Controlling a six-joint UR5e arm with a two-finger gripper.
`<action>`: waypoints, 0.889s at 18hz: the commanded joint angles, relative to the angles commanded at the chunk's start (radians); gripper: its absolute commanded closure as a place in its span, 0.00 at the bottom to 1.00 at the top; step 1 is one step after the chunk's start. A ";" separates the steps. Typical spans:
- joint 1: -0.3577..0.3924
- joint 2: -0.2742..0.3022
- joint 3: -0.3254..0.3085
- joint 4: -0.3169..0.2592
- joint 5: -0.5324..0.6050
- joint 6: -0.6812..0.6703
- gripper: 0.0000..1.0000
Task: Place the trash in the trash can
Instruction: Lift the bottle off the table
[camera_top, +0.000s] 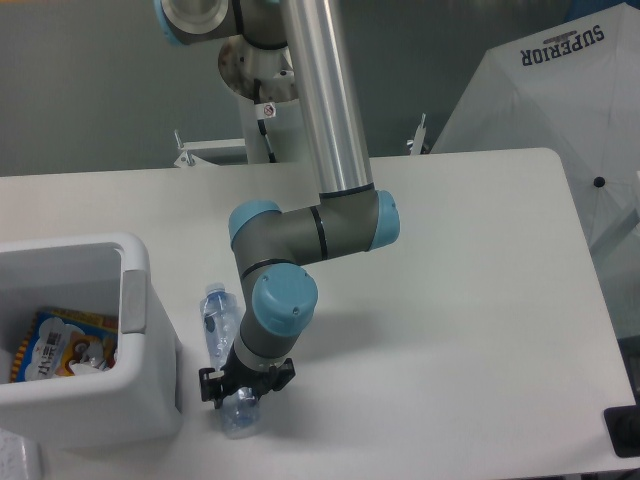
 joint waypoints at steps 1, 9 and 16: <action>0.012 0.006 0.000 -0.002 0.000 0.000 0.37; 0.092 0.141 0.008 -0.005 0.000 0.002 0.37; 0.164 0.230 0.165 0.006 -0.003 0.023 0.37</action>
